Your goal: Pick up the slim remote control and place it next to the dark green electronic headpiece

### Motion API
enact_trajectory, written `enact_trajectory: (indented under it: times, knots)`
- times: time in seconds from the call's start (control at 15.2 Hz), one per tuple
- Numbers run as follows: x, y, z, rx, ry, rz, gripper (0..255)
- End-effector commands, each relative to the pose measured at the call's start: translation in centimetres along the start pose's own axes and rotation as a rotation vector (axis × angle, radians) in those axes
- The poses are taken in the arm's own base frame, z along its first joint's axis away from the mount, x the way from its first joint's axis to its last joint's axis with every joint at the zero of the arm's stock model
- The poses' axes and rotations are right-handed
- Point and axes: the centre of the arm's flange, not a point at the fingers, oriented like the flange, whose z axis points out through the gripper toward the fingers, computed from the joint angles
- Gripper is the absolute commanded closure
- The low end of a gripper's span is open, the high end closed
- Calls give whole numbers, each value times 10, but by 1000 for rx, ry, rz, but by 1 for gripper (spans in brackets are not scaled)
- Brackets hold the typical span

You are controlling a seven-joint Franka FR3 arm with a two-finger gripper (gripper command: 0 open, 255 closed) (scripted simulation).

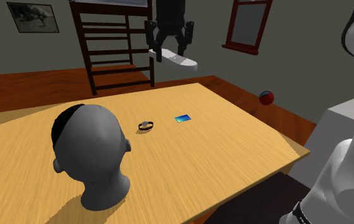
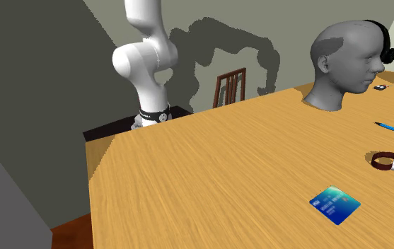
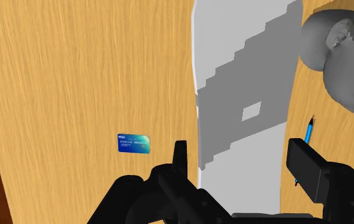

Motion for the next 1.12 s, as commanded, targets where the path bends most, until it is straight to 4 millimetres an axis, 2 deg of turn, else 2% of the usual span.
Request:
enact_trajectory:
  times: [0.0, 0.2, 0.26, 1.06]
  knots:
    - [6, -25, 1, 1, 0, 2, 255]
    - [13, -64, 1, 1, 0, 2, 255]
    - [17, -85, 0, 1, 0, 2, 255]
    - [16, -86, 64, 1, 0, 2, 255]
